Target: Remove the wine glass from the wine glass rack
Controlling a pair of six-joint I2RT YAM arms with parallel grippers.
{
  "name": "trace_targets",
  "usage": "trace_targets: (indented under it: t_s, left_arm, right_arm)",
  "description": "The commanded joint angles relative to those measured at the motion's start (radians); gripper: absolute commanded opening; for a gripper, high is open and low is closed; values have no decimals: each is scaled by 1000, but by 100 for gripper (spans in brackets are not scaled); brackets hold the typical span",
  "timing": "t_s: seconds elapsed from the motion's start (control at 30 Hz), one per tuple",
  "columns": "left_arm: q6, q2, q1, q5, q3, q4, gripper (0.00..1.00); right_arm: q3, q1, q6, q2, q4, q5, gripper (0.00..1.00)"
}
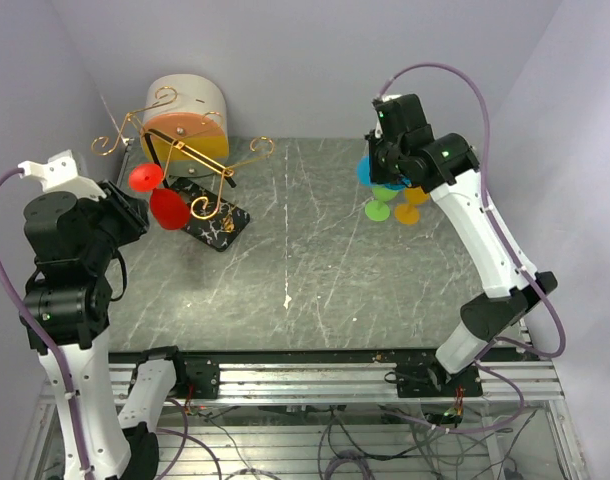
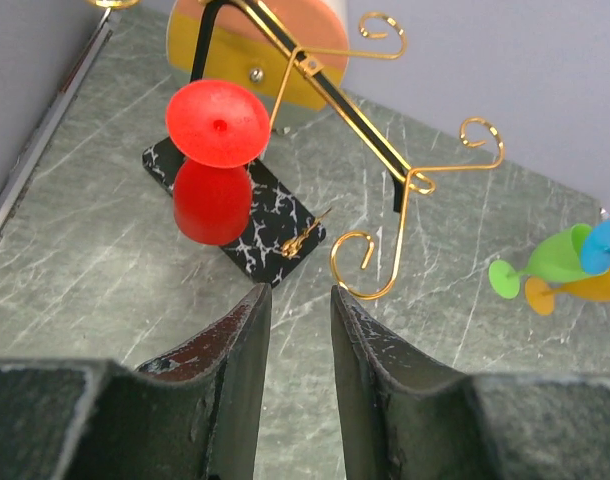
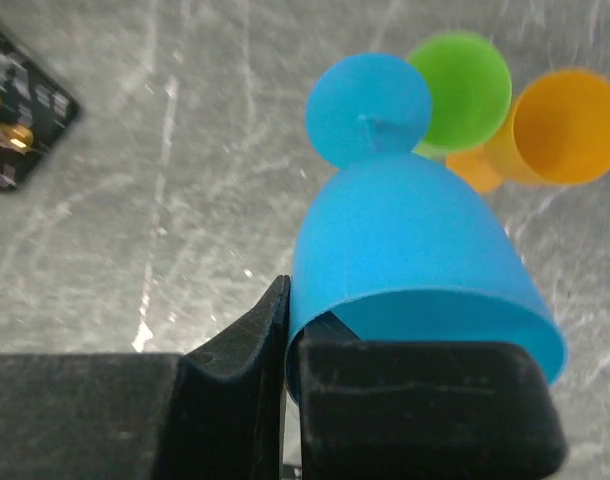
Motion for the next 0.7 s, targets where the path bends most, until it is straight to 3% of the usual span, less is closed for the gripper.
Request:
trace_targets:
  t_s: [0.0,0.67]
  left_arm:
    - [30,-9,-6,2,-48,-4,41]
    - [42,-41,-5,25,-162,6,41]
  right_arm:
    - [-146,-60,-6,-10,-3,-117,0]
    - [-439,-108,-21,16,86,-151,0]
